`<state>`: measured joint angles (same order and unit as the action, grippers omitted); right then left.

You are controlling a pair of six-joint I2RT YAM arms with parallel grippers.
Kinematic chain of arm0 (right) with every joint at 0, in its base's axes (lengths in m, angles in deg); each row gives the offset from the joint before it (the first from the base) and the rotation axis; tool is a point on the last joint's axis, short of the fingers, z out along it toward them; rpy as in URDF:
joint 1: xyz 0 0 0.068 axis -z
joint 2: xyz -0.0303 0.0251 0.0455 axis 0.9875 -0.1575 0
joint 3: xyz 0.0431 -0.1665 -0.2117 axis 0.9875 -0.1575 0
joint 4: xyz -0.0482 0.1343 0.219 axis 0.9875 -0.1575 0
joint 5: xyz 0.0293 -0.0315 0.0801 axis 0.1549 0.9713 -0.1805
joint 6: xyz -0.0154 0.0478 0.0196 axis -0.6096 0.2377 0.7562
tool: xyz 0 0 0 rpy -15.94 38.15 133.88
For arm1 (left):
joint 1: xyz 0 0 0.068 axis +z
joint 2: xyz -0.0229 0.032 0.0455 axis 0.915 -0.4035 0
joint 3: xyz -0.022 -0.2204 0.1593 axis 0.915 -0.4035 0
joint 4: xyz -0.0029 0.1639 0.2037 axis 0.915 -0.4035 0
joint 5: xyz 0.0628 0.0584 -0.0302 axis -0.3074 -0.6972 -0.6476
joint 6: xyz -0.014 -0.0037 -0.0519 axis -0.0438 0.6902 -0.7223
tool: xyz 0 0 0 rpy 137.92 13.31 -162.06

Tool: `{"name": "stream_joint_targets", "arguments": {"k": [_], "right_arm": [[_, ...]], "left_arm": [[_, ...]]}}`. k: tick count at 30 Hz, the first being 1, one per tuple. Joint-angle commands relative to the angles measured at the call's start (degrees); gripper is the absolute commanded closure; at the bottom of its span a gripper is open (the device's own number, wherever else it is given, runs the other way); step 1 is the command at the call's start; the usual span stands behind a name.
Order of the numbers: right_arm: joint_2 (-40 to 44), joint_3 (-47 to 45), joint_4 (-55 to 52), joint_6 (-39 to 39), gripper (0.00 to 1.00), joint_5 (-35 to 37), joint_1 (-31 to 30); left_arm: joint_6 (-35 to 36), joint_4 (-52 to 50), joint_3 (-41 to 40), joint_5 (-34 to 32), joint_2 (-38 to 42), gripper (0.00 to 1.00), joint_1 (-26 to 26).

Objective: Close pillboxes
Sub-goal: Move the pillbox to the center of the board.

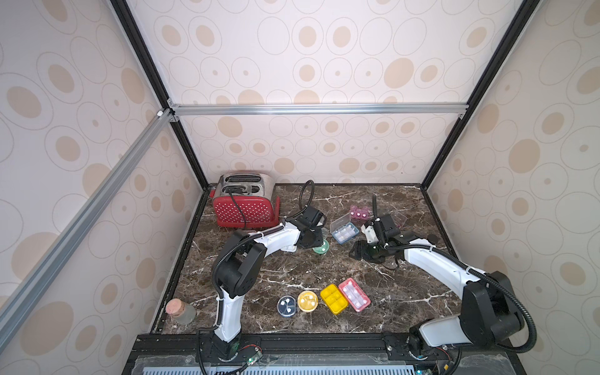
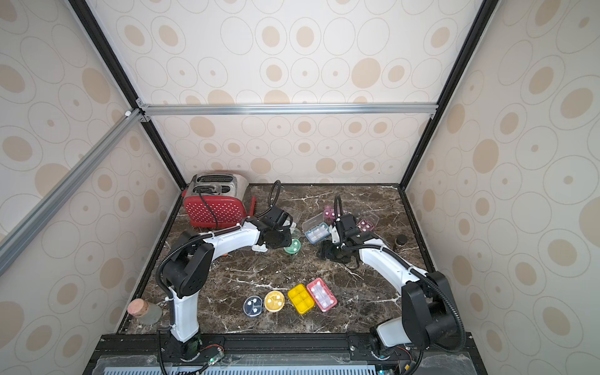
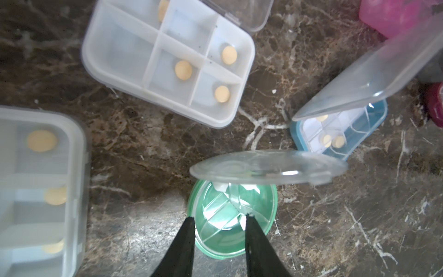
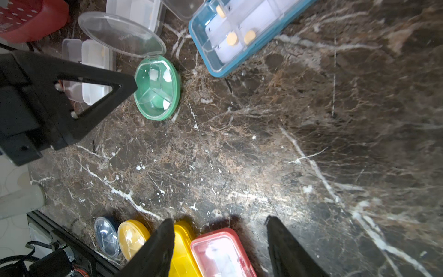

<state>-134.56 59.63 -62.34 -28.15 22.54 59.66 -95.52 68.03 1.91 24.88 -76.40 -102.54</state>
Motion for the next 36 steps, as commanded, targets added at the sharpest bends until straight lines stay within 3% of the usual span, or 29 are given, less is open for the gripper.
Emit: {"name": "stream_joint_targets", "arguments": {"k": [1, 11, 36], "right_arm": [[2.4, -0.3, 0.4, -0.2, 0.37, -1.4, 0.0], [2.9, 0.4, -0.3, -0.6, 0.38, -1.8, 0.0], [2.7, 1.2, -2.0, -0.8, 0.38, 0.2, -0.1]], "left_arm": [[-0.4, -1.1, 2.4, -1.8, -1.1, 0.67, 0.7], [0.9, -2.1, 2.3, -2.1, -2.1, 0.77, 0.7], [3.6, -4.3, -2.2, -2.0, 0.2, 0.85, 0.7]]}}
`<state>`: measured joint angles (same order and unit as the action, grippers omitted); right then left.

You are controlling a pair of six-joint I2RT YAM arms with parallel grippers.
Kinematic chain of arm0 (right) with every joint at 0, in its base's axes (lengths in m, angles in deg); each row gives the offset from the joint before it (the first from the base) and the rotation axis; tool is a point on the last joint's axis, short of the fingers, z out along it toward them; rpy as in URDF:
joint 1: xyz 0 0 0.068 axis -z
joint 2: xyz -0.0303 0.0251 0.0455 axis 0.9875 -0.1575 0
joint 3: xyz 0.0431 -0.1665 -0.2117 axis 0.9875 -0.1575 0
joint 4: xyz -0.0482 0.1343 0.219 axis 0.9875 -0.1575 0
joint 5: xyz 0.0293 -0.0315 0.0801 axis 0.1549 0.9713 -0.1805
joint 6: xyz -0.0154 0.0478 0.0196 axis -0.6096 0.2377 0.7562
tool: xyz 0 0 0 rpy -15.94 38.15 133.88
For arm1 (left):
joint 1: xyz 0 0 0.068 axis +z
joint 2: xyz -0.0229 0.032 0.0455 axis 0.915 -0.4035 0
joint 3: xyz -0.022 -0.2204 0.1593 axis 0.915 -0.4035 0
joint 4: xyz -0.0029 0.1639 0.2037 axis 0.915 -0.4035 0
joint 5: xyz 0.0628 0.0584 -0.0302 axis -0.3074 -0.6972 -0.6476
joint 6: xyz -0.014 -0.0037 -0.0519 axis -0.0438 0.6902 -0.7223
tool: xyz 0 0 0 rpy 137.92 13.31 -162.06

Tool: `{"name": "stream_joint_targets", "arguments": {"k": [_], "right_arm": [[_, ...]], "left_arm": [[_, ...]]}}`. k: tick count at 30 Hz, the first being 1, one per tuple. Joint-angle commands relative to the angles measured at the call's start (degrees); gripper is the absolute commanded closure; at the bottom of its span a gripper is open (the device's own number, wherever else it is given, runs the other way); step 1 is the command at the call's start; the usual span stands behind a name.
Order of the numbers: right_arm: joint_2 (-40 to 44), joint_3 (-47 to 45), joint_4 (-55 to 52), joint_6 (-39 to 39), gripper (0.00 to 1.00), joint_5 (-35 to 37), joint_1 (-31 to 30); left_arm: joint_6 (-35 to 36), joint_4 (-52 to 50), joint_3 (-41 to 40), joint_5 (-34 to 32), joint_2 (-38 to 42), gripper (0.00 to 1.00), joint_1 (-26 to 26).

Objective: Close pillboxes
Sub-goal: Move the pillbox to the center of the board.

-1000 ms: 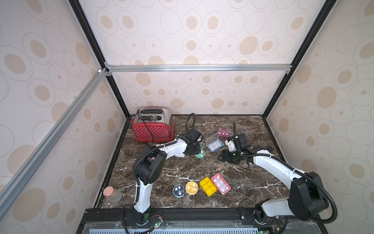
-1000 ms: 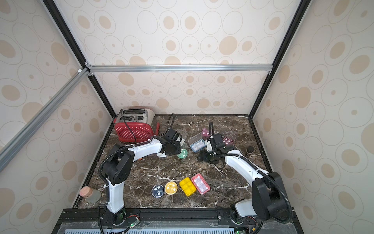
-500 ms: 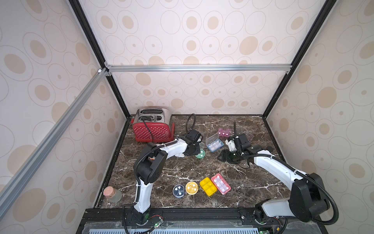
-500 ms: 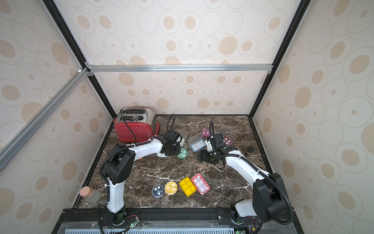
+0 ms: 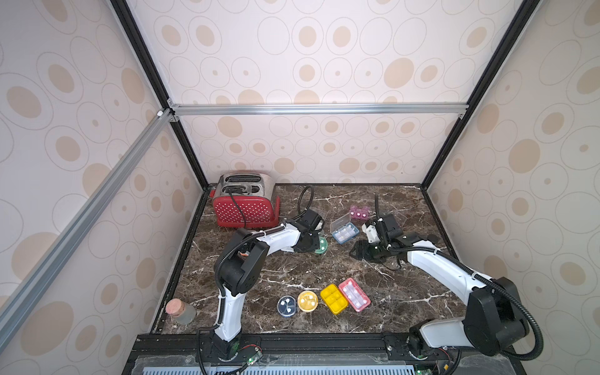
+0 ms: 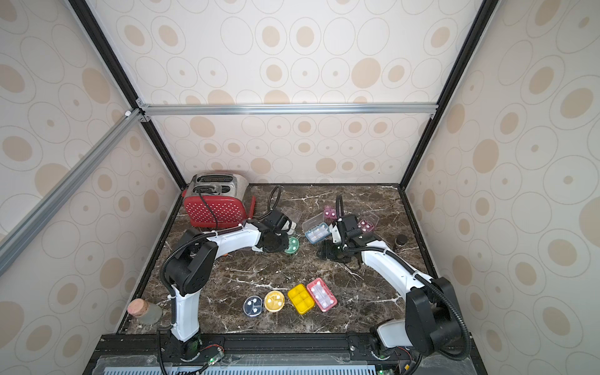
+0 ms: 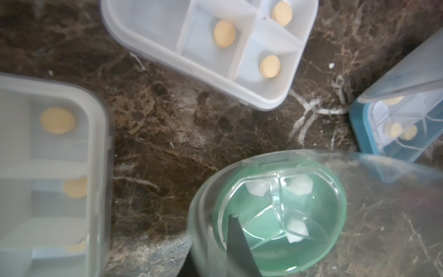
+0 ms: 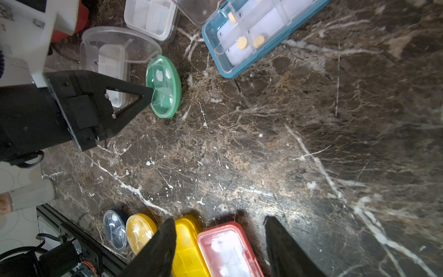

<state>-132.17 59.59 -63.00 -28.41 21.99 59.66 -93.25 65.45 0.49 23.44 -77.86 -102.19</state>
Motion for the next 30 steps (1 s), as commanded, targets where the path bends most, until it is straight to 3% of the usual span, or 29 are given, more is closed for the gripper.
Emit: {"name": "stream_joint_targets", "arguments": {"k": [1, 19, 23, 30], "right_arm": [[0.3, 1.2, -1.2, -0.4, 0.38, 0.7, -0.1], [-3.7, 1.9, -2.0, -1.7, 0.39, -0.5, -0.1], [-4.4, 1.7, -0.5, -1.0, 0.43, -2.4, -0.5], [-10.8, 9.9, -2.2, -2.7, 0.45, 0.4, -8.5]], "left_arm": [[1.6, -2.3, -0.9, -0.8, 1.8, 0.85, 0.4], [8.9, -11.5, -7.3, 0.1, 7.4, 0.89, -1.5], [10.4, -11.5, -8.9, 0.7, 10.6, 0.88, -1.5], [13.3, -9.3, -9.6, 2.5, 16.0, 0.66, -0.8]]}}
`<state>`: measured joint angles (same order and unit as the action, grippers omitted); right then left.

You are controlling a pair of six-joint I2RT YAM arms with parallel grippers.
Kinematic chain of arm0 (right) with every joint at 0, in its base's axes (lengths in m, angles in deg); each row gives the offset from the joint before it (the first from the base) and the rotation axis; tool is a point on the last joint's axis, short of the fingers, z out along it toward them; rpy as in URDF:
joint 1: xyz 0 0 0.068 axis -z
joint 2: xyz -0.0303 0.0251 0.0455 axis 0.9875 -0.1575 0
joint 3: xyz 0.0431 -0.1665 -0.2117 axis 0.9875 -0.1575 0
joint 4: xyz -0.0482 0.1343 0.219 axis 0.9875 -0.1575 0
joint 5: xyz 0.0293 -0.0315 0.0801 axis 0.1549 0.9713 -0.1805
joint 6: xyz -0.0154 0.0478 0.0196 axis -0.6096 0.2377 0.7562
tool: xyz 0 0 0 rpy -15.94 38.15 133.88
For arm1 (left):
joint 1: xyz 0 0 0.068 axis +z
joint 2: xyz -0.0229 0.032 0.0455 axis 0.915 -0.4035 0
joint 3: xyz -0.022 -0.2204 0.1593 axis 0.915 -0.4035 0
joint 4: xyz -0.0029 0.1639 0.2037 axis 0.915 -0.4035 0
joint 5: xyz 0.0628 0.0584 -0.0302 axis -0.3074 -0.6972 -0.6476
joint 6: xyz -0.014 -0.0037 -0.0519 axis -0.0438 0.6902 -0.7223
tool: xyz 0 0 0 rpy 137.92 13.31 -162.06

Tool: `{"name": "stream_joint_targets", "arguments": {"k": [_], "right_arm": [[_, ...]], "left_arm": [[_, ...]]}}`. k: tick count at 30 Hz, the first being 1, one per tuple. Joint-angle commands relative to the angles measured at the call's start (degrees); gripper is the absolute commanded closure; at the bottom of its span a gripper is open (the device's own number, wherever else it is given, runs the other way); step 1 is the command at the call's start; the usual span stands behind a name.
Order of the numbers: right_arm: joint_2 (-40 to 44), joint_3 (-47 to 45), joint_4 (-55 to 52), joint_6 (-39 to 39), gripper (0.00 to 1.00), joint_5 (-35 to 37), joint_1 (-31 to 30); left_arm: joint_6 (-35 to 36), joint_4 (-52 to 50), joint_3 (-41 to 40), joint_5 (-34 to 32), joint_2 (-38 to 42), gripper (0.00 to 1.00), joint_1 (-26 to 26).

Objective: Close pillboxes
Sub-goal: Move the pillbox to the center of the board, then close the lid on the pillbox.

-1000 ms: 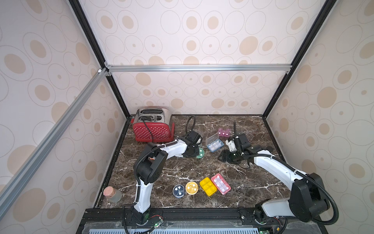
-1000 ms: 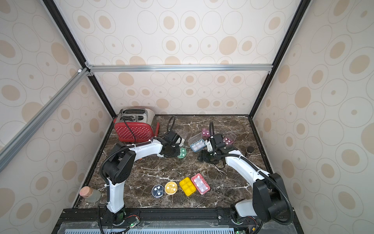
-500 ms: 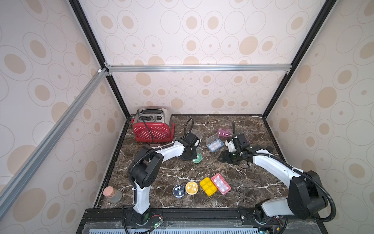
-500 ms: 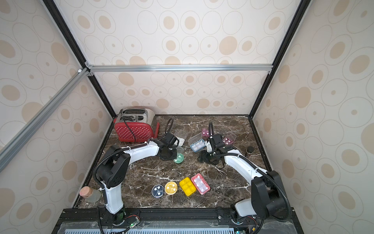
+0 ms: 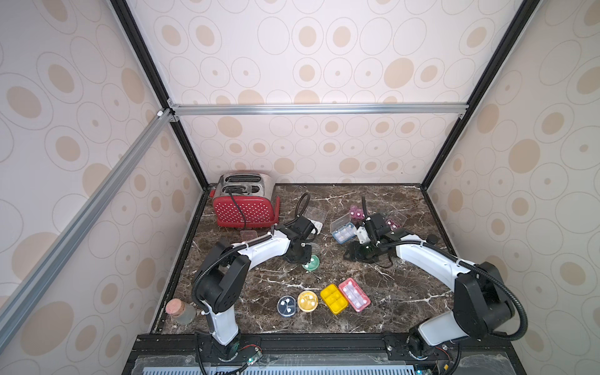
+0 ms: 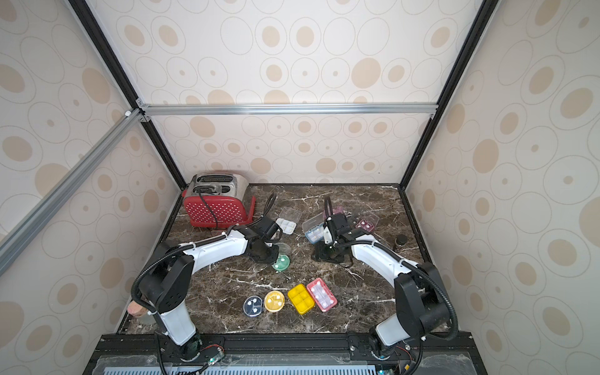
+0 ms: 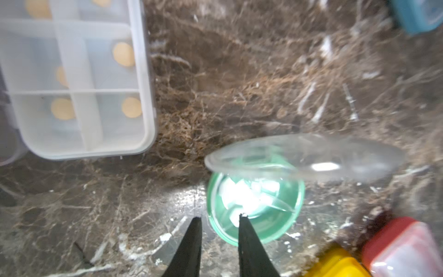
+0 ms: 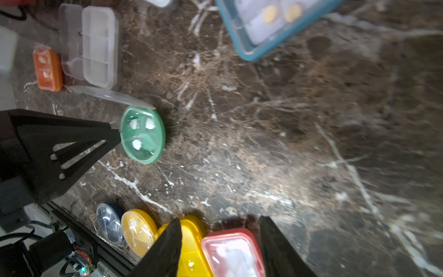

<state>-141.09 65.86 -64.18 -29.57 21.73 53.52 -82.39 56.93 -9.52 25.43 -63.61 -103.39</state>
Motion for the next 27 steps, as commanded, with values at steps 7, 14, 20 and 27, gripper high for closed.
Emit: {"name": "stream_joint_targets", "arguments": {"k": [7, 14, 20, 27], "right_arm": [[-8.6, 13.3, -1.1, -3.9, 0.46, 0.7, -6.2], [-17.1, 24.9, -6.7, -9.2, 0.62, 3.1, -8.3], [-22.8, 32.1, -10.0, -11.4, 0.6, 4.3, -9.7], [-26.3, 35.6, -11.2, -11.9, 0.6, 2.5, -9.9]], "left_arm": [[-3.2, 6.6, -12.4, 5.4, 11.1, 0.64, 0.6], [-8.8, 19.1, -22.5, 11.1, 13.0, 0.58, 0.4], [-8.6, 19.5, -22.2, 9.6, 12.0, 0.58, 0.4], [-8.6, 19.7, -19.9, 9.4, 7.4, 0.71, 0.5]]}}
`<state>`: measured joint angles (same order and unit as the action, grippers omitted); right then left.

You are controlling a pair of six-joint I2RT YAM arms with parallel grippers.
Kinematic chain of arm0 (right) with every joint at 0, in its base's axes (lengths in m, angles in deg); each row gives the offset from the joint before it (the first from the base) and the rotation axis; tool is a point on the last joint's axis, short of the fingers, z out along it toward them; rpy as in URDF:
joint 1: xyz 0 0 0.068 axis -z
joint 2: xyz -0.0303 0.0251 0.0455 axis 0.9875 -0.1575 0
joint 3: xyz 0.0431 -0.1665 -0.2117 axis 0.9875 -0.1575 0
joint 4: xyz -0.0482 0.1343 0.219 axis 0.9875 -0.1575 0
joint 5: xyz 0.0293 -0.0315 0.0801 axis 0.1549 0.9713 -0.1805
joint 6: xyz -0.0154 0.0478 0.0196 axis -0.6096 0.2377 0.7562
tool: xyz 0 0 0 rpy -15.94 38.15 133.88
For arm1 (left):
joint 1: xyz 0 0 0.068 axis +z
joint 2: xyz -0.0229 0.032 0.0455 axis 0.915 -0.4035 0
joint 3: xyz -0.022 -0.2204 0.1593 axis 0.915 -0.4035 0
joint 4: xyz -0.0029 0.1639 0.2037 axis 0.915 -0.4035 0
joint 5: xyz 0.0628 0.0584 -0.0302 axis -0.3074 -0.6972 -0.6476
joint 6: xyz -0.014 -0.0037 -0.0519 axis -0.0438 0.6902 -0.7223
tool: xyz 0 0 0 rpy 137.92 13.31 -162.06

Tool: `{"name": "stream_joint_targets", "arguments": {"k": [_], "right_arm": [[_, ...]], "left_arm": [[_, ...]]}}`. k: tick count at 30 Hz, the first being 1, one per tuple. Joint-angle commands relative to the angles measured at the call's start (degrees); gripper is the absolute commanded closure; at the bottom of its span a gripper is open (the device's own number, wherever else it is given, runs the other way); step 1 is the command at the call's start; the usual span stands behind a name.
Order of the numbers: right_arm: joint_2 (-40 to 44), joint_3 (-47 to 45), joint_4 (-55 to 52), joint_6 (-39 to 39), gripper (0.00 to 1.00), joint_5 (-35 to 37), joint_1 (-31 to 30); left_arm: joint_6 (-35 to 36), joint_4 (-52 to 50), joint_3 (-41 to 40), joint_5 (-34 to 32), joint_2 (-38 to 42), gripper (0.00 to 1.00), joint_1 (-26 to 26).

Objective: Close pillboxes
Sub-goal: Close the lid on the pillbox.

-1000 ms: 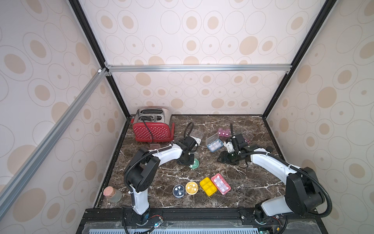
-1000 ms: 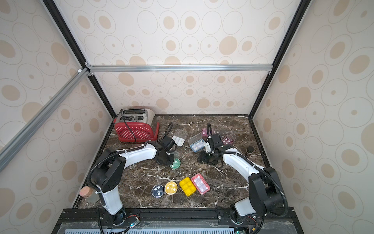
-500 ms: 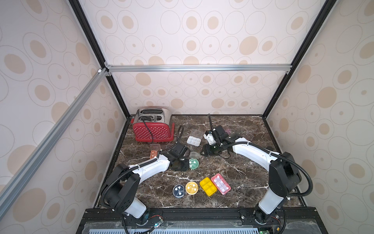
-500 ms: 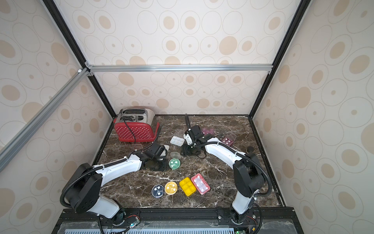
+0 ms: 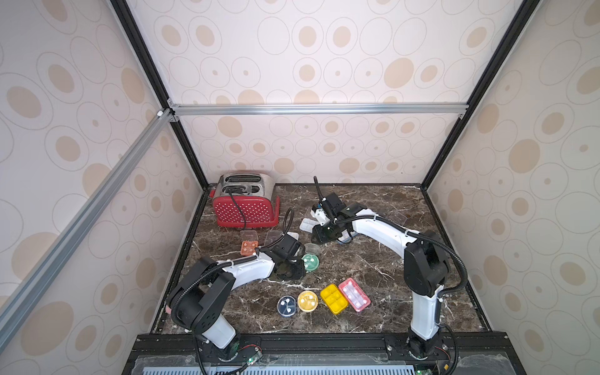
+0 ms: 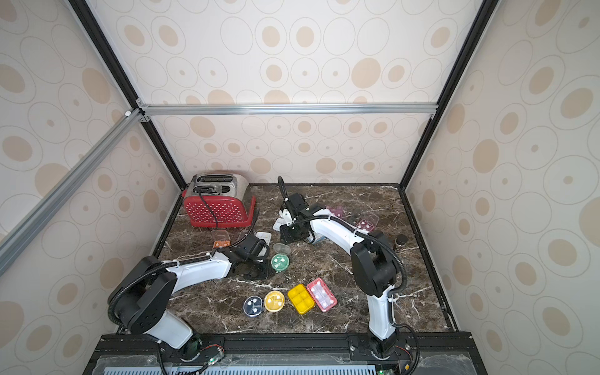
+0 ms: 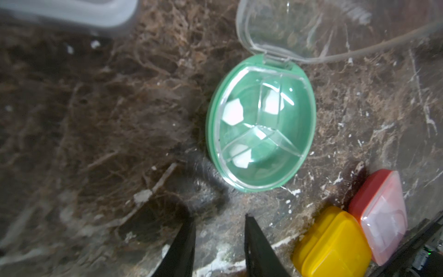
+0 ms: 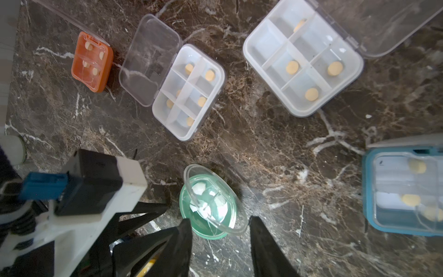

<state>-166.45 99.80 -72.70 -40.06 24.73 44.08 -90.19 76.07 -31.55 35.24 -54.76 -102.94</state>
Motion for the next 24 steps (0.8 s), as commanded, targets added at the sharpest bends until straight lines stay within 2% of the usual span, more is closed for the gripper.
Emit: {"name": "stream_joint_targets", "arguments": {"k": [1, 9, 24], "right_arm": [[-1.2, 1.8, -2.5, -1.2, 0.62, -0.7, -0.5], [-2.7, 2.9, -2.7, -1.0, 0.66, -2.7, -0.7], [-1.9, 0.3, -1.0, -1.0, 0.8, -1.9, -1.8]], "left_arm": [[-1.1, 1.0, 2.3, -0.4, -1.8, 0.71, 0.0], [-0.3, 0.1, 4.6, -0.2, -3.6, 0.71, 0.1], [-0.7, 0.7, 4.6, 0.0, -4.5, 0.74, 0.2]]}}
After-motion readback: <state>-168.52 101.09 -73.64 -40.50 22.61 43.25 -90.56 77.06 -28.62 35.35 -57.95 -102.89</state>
